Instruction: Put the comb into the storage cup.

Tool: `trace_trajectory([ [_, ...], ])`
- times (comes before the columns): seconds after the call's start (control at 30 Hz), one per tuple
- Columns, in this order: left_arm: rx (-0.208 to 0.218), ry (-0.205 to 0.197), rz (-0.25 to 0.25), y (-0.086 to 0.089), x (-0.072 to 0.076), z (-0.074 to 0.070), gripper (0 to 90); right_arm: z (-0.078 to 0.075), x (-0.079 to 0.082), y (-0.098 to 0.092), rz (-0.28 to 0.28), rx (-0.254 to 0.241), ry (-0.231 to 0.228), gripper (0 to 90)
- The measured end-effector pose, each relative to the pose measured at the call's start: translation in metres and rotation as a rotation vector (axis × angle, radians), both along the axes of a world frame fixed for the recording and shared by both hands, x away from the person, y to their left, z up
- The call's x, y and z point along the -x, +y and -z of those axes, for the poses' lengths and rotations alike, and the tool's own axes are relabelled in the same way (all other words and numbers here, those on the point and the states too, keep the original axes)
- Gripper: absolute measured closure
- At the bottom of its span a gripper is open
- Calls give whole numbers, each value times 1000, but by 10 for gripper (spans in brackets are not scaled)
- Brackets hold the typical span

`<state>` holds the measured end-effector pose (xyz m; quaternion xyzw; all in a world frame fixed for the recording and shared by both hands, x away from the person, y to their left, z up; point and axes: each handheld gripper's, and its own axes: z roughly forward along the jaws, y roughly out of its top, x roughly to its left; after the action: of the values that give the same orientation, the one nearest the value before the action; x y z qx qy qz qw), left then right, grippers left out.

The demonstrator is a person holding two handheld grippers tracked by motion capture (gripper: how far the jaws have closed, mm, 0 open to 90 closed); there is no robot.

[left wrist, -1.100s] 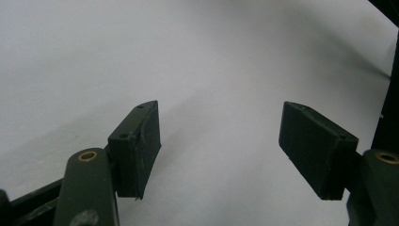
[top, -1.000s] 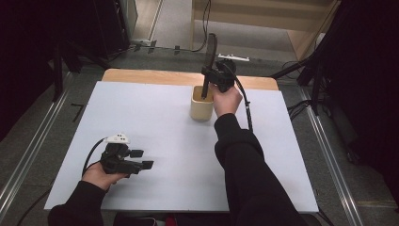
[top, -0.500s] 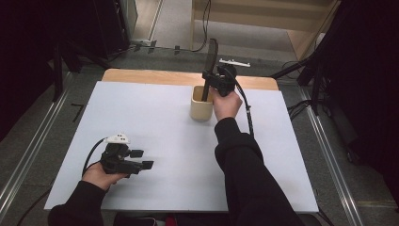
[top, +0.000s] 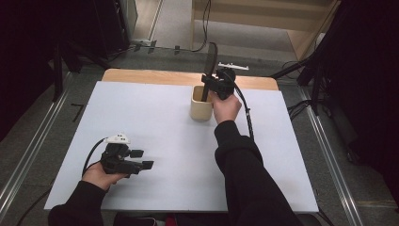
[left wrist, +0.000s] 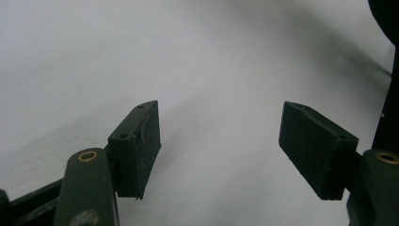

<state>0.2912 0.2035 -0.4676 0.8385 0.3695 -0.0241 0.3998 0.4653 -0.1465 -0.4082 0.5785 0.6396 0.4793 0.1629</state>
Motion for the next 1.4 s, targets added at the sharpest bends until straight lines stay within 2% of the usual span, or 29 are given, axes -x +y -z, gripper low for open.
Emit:
trace_trajectory([
  [0.57, -3, 1, 2, -1, 0, 0, 304, 14, 4, 1, -13, 18, 31, 700],
  [0.87, -1, 1, 3, -1, 0, 1, 303, 17, 6, 4, -30, 28, 46, 700],
  [1.13, -1, 1, 5, -1, 0, 1, 303, 21, 9, 4, -31, 19, 53, 700],
  [1.33, -3, 2, 3, -1, 0, 1, 303, 22, 12, 5, -42, 34, 60, 698],
  [1.37, -3, 2, 3, -1, 0, 1, 303, 21, 12, 5, -45, 37, 63, 686],
  [1.4, -3, 2, 3, -1, 0, 1, 304, 20, 13, 4, -49, 30, 58, 629],
])
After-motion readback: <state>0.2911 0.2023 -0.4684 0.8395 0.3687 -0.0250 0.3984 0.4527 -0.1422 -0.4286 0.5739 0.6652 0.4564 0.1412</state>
